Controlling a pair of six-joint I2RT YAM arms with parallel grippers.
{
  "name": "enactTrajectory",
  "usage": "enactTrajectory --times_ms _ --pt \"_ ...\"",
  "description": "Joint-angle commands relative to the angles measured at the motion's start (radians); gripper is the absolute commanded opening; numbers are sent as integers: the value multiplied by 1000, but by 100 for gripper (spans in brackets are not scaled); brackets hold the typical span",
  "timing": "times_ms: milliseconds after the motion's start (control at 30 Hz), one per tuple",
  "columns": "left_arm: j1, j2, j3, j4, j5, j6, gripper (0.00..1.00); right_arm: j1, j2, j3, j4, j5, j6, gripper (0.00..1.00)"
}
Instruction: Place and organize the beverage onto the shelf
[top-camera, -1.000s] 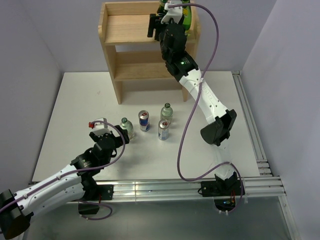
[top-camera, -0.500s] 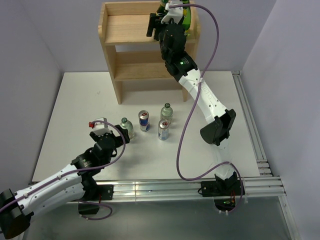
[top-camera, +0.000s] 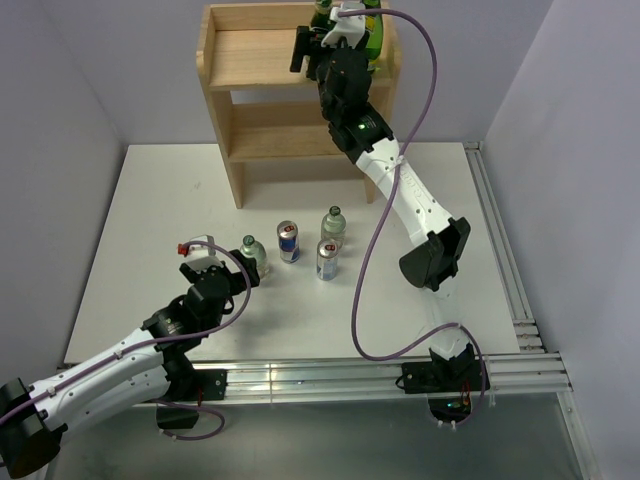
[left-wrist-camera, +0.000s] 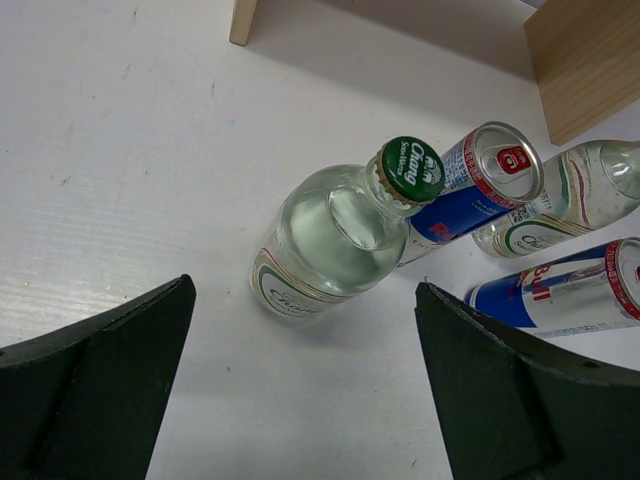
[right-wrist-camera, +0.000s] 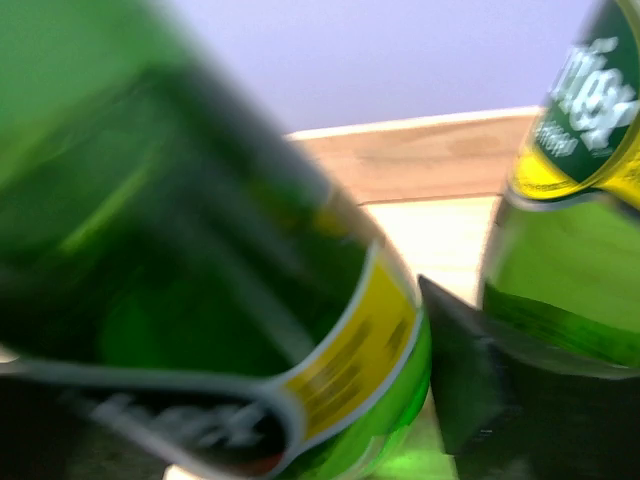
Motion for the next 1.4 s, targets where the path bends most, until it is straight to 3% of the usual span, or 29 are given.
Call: enactTrajectory --times_ms 0,67,133,1367 --pt "-4 -8 -10 36 12 15 99 -26 6 50 85 34 -1 90" --pt "-4 -6 -12 36 12 15 99 -26 10 50 90 39 -1 100" --pt "-4 -6 -12 35 12 15 99 -26 13 53 91 39 -1 100" --pt "-2 -9 -15 39 10 14 99 -32 90 47 260 22 -61 93"
